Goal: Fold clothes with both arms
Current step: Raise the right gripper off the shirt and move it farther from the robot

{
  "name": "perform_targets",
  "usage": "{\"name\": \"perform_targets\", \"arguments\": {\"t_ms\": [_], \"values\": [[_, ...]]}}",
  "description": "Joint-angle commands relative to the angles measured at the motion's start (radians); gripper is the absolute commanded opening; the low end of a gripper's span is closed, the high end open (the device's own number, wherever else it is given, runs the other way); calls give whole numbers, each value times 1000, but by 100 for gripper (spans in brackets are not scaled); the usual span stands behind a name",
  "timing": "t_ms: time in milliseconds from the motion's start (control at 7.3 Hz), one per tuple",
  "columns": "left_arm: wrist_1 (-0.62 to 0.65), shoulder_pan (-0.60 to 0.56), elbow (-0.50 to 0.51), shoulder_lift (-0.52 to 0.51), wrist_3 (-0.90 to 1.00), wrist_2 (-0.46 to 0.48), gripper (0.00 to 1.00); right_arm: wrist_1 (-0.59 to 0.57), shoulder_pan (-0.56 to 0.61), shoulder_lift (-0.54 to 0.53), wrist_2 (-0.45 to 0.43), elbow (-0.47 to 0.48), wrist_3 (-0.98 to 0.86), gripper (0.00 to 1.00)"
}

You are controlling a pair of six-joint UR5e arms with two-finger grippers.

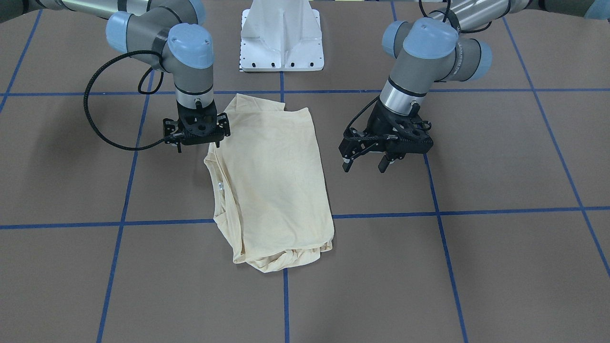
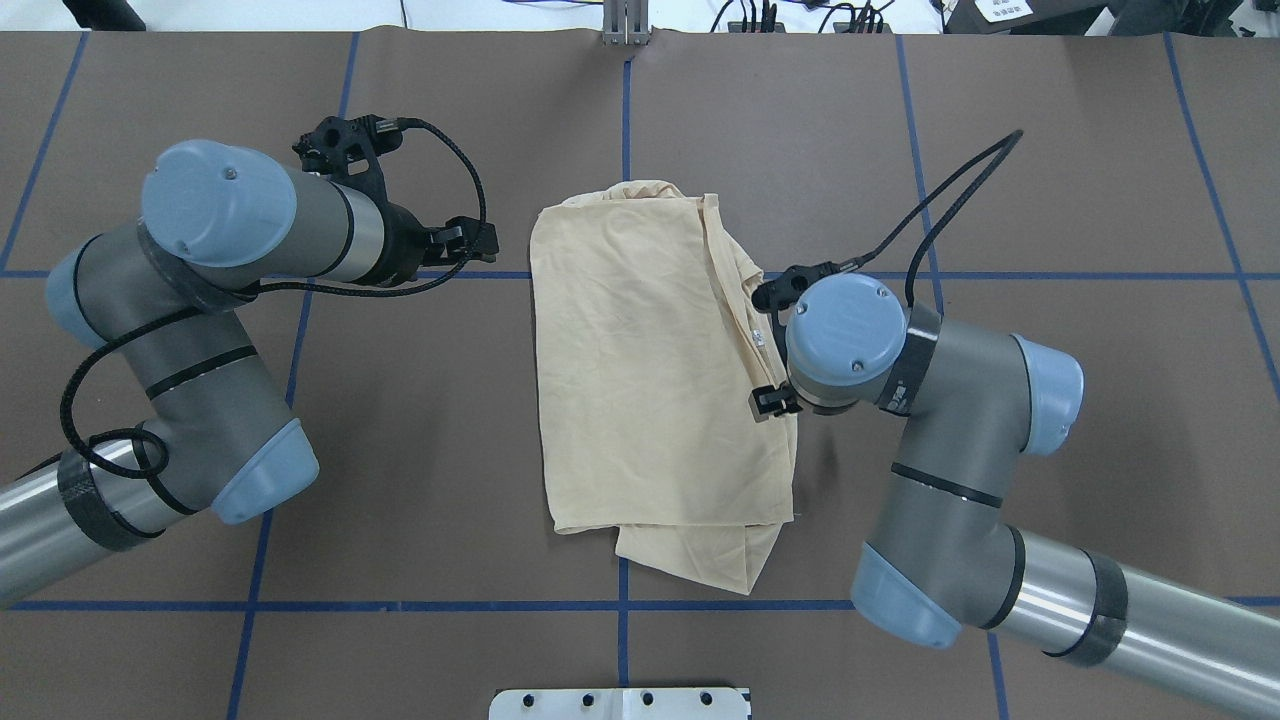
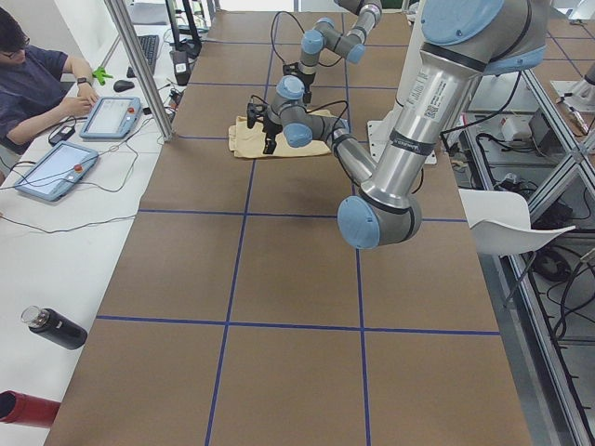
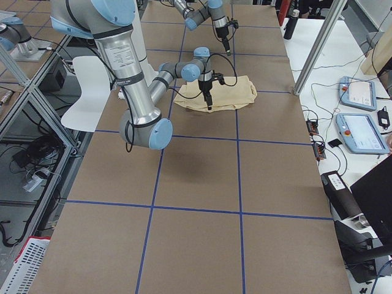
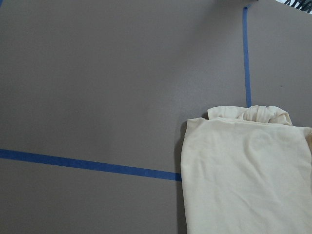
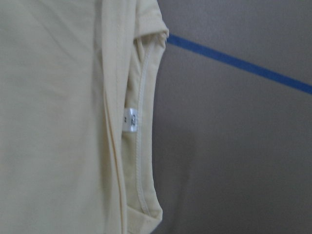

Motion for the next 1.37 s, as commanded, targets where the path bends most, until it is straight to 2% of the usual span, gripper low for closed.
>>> {"name": "perform_targets", "arguments": {"t_ms": [0,137,274,548,1234], "values": [[-2,0,8,1,2,0,100,74,33,108,-1,-120,-16,100],[-2,0,11,1,2,0,100,196,42,127,-3,-220,-19,100],[-2,0,11,1,4,-2,100,266,53,153,-9,-295,-19,100],[-3,0,11,1,4,-2,100,276,53,230,-27,-413,-18,100],[-3,3,16,-1,1,0,100,279,86,179,-17,-417,-99,100]]}}
